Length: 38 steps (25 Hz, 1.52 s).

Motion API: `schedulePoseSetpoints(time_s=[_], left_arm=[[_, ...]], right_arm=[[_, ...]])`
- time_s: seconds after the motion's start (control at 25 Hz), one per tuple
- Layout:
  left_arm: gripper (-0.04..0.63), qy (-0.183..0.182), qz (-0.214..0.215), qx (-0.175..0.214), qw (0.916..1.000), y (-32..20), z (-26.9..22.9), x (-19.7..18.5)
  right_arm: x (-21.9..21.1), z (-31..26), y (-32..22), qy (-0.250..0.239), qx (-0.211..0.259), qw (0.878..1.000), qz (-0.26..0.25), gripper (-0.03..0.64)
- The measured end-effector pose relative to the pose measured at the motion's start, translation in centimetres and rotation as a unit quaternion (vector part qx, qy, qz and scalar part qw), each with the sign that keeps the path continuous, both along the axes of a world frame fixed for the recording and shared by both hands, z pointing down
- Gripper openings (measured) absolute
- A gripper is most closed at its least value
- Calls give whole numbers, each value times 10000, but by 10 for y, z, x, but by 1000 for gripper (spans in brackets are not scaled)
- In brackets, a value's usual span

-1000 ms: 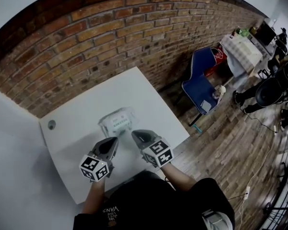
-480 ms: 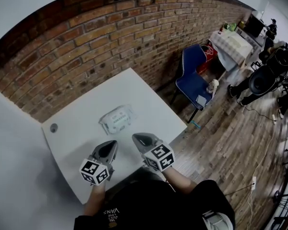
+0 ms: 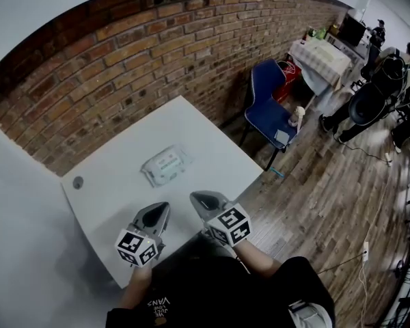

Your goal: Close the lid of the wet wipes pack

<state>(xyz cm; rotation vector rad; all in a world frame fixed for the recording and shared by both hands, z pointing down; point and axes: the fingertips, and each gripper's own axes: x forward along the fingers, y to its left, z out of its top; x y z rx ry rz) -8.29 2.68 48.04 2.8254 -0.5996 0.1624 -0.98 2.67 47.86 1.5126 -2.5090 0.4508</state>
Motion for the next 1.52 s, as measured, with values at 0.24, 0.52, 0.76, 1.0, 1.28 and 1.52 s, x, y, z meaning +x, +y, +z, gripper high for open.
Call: schedulePoseSetpoints(time_s=[0.24, 0.52, 0.76, 1.0, 1.28, 1.52], left_arm=[[-2, 63, 47, 80, 9999, 17, -4, -5], [-2, 112, 25, 115, 9999, 32, -4, -15], [-2, 153, -79, 207, 9996, 39, -11, -25], [-2, 128, -85, 220, 9996, 45, -12, -33], [-2, 149, -53, 265, 9995, 50, -16, -35], [-2, 153, -58, 269, 9995, 54, -18, -36]], right_arm=[[-4, -5, 18, 35, 56, 10000, 61, -2], [-12, -10, 32, 87, 134, 9998, 86, -2], [-21, -17, 39, 152, 261, 9995, 72, -2], [-30, -22, 43, 245, 333, 9991, 56, -3], [-32, -28, 47, 344, 401, 9986, 53, -3], [-34, -31, 50, 355, 418, 9985, 44, -3]])
